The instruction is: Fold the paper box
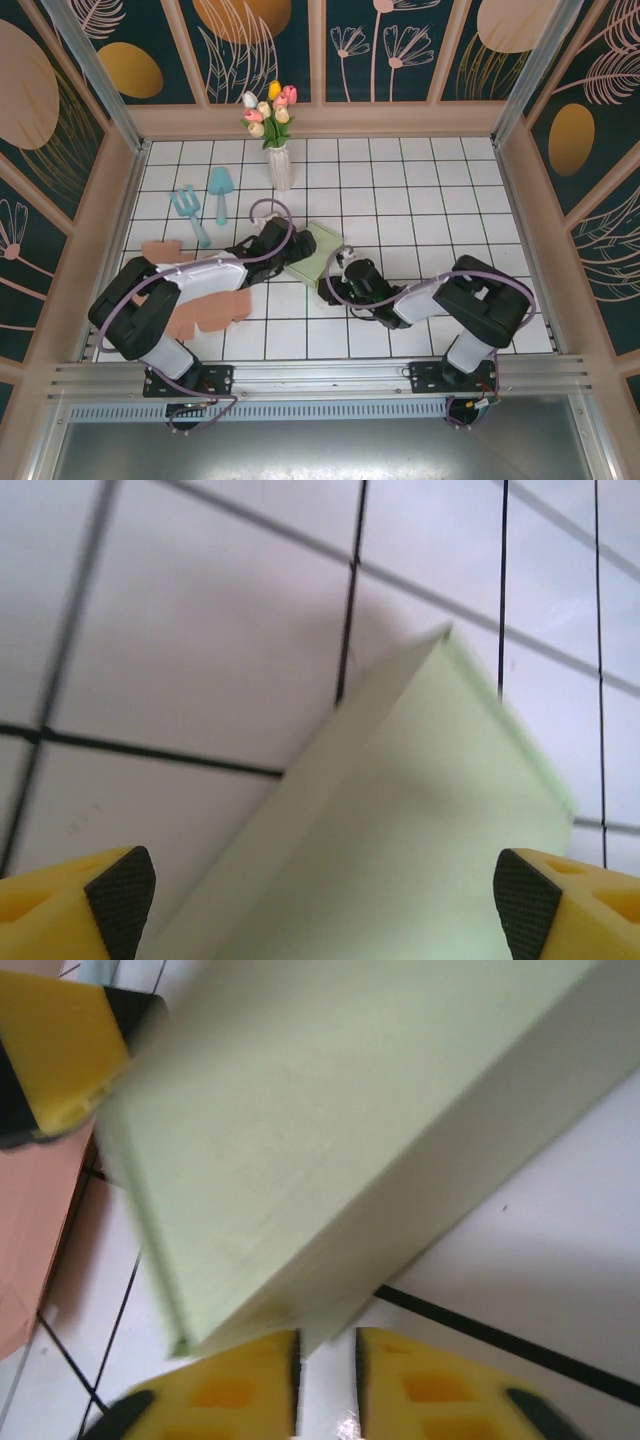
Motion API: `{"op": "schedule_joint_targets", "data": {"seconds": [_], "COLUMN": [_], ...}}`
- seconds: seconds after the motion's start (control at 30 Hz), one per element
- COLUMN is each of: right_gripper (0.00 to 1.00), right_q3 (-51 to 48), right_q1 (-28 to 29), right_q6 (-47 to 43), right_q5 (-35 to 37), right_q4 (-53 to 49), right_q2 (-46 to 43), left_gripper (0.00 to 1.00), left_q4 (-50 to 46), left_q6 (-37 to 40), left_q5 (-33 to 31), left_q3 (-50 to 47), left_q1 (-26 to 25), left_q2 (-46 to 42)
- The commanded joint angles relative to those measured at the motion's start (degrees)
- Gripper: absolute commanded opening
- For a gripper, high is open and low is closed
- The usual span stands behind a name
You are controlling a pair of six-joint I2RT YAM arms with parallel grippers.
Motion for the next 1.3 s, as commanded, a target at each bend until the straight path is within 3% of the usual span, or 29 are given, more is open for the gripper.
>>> {"op": "schedule_joint_targets", "data": {"seconds": [0.0,0.1,0.17,0.27,0.53,0.7,1.0,1.27], "right_gripper": [0.35,0.45,0.53,0.56,0.64,0.64,0.65,0.64], "right_q3": [-0.7,2.0,5.1,11.1,21.0,25.5,31.0,30.1], "right_q1": [-0.2,-0.5,-1.1,-3.9,-13.4,-16.0,-16.7,-17.1], "right_q6": [-4.1,-9.1,-13.3,-19.8,-26.9,-26.9,-29.2,-28.8], "right_q5": [8.3,11.7,13.8,13.6,-0.4,-6.7,-7.5,-8.7], "right_q4": [-5.6,-12.5,-16.4,-21.3,-24.5,-24.6,-27.2,-26.1], "right_q2": [-5.2,-8.7,-9.4,-8.2,-2.8,3.1,10.8,13.3], "left_gripper": [0.90,0.90,0.89,0.86,0.85,0.85,0.85,0.85], "left_q4": [-8.7,-9.4,-6.7,2.0,7.4,11.6,17.9,17.8], "left_q6": [-0.1,-1.8,-3.2,-6.1,-11.6,-12.9,-13.7,-13.2], "left_q5": [-8.9,-11.8,-9.0,-2.1,0.6,3.6,8.0,7.1], "left_q3": [0.4,-3.8,-7.8,-15.5,-20.3,-20.7,-18.2,-14.8], "left_q1": [3.5,3.5,3.4,2.6,-4.2,-4.3,-4.3,-4.3], "left_q2": [-4.9,-9.0,-11.7,-15.8,-21.9,-18.8,-8.9,-4.8]}}
